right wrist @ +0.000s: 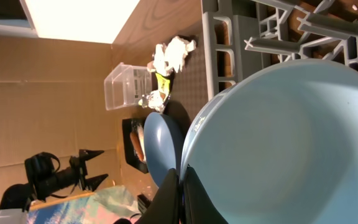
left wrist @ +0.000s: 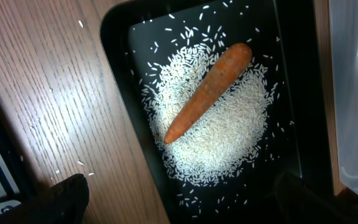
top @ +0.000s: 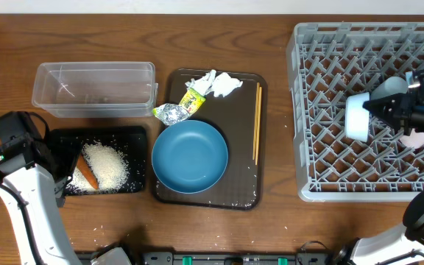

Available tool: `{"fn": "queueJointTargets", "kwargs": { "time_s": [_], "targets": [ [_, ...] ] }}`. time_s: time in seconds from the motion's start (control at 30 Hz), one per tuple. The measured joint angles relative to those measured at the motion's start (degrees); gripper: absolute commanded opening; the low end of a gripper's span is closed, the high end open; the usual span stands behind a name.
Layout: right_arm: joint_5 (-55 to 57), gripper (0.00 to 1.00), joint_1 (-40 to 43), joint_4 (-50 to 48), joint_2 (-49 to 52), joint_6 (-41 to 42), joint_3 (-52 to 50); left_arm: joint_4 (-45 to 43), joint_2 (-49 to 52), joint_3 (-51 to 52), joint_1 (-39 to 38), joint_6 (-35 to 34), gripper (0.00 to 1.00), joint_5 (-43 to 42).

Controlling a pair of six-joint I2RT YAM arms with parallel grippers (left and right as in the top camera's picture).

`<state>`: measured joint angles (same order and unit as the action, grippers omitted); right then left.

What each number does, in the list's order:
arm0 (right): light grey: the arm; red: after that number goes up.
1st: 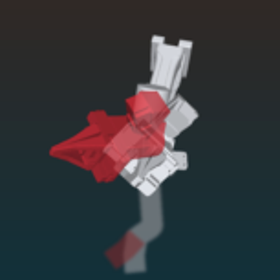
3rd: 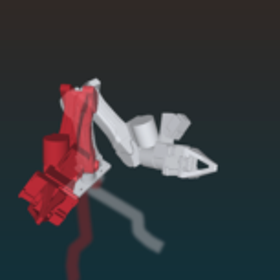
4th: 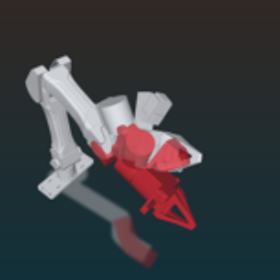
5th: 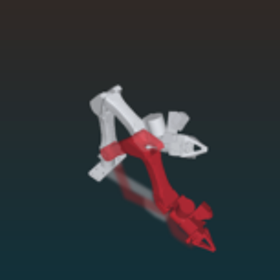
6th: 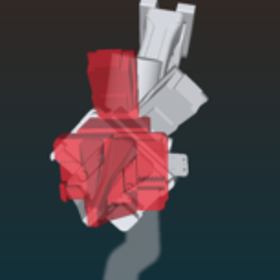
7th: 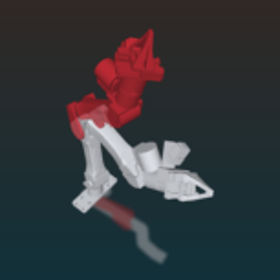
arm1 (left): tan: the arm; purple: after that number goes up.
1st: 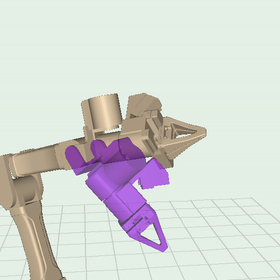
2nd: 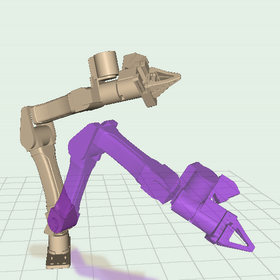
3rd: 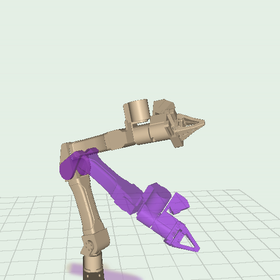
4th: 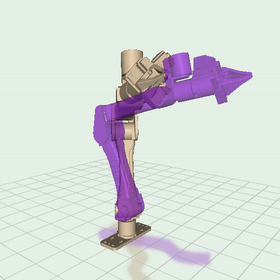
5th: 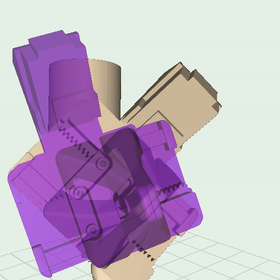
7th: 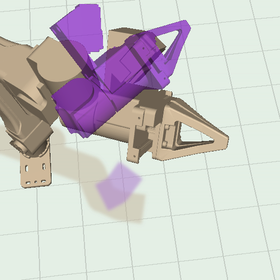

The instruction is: Sort waste into correct bins and load items into the dishwasher rack

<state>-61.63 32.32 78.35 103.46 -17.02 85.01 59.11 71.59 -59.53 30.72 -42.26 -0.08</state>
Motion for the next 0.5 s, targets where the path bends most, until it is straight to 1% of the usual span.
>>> {"fn": "queueJointTargets", "kwargs": {
  "time_s": [0.23,0.5],
  "targets": [
    [0.4,0.01,-0.7,-2.1,0.0,0.6,-0.3,0.0,0.0,0.0,0.0,0.0,0.98,0.0],
    [3.1,0.01,-0.5,-3.0,0.0,4.4,-0.3,0.0,0.0,0.0,0.0,0.0,0.98,0.0]
  ]
}}
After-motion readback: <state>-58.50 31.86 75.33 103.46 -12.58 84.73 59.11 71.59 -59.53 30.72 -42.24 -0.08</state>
